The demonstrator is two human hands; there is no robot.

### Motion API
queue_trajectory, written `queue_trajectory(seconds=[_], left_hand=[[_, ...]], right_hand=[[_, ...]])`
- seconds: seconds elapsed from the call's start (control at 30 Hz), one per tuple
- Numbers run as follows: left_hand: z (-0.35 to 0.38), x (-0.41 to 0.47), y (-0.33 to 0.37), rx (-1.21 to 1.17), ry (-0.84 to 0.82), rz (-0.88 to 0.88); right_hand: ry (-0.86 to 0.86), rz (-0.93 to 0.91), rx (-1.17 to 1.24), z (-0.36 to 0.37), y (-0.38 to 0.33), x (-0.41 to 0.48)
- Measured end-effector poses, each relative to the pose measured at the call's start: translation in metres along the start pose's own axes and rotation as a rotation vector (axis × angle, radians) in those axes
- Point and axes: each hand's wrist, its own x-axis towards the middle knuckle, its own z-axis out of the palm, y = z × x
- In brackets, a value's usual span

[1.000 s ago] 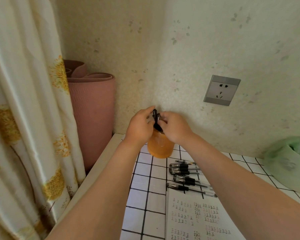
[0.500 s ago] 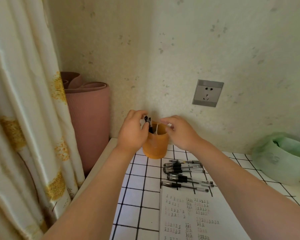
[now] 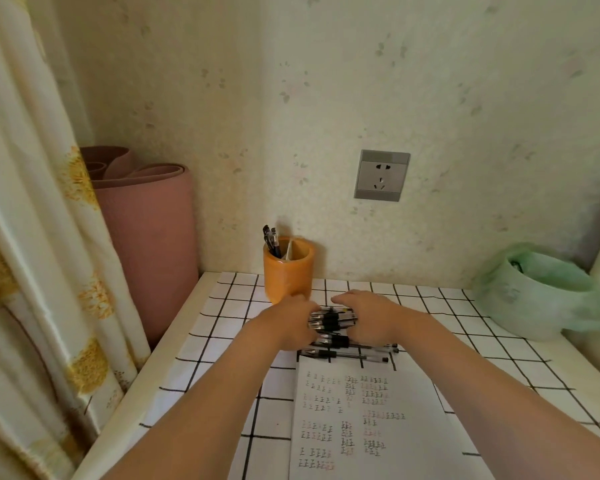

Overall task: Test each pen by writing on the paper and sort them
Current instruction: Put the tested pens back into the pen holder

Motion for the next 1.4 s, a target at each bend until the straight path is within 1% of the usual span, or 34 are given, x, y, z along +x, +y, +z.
queue_trajectory(seconds=[0.03, 0.1, 0.17, 0.37, 0.43, 0.57, 0.7, 0.77, 0.83, 0.9, 1.0, 1.03, 1.07, 1.1, 1.17, 1.2, 1.23, 1.27, 1.33, 1.4], left_hand=[[0.002, 0.001, -0.002, 0.022, -0.007, -0.015], [0.003, 0.004, -0.005, 0.039, 0.029, -0.035], [0.003, 0.006, -0.005, 0.028, 0.056, -0.048], [0.007, 0.012, -0.005, 0.001, 0.039, -0.114], [0.006, 0.012, -0.003, 0.004, 0.029, -0.116], [-0.001, 0.01, -0.003, -0.068, 0.075, -0.135], [-0.008, 0.005, 0.0, -0.093, 0.008, -0.148], [-0.013, 0.002, 0.0, -0.113, 0.02, -0.139], [-0.021, -0.001, -0.002, -0.141, 0.069, -0.11], [-0.036, -0.005, -0.005, -0.261, 0.147, -0.094], [-0.06, -0.01, -0.005, -0.644, 0.284, -0.072], [-0.067, -0.012, -0.004, -0.757, 0.359, -0.061], [-0.072, -0.013, -0.006, -0.81, 0.471, -0.047], [-0.076, -0.013, -0.007, -0.783, 0.604, -0.036], [-0.079, -0.01, -0.013, -0.601, 0.853, -0.032], [-0.078, -0.009, -0.017, -0.499, 0.935, -0.028], [-0.077, -0.007, -0.02, -0.415, 0.984, -0.025], [-0.074, -0.004, -0.022, -0.351, 1.002, -0.019], [-0.069, 0.003, -0.027, -0.265, 0.968, -0.007], [-0.065, 0.007, -0.031, -0.218, 0.912, -0.01]], right_hand=[[0.025, -0.016, -0.036, 0.003, 0.002, 0.002], [0.064, -0.038, -0.092, 0.008, 0.003, 0.006], [0.086, -0.073, -0.079, 0.01, 0.005, 0.009], [0.047, -0.114, -0.074, 0.01, 0.002, 0.016], [0.047, -0.12, -0.11, 0.013, -0.002, 0.017], [0.06, -0.122, -0.206, 0.017, -0.006, 0.018], [0.051, -0.123, -0.233, 0.017, -0.01, 0.018], [0.052, -0.137, -0.229, 0.014, -0.013, 0.017], [0.075, -0.142, -0.188, 0.009, -0.015, 0.016], [0.111, -0.133, -0.063, 0.001, -0.018, 0.014], [0.197, -0.124, 0.162, -0.018, -0.024, 0.011], [0.258, -0.111, 0.24, -0.025, -0.027, 0.011], [0.335, -0.089, 0.332, -0.031, -0.031, 0.012], [0.427, -0.058, 0.459, -0.036, -0.035, 0.014], [0.59, -0.017, 0.803, -0.046, -0.045, 0.021], [0.654, -0.015, 0.962, -0.051, -0.052, 0.027], [0.705, -0.019, 1.082, -0.056, -0.058, 0.033], [0.739, -0.034, 1.182, -0.061, -0.065, 0.039], [0.767, -0.085, 1.336, -0.072, -0.08, 0.051], [0.778, -0.122, 1.41, -0.08, -0.092, 0.063]])
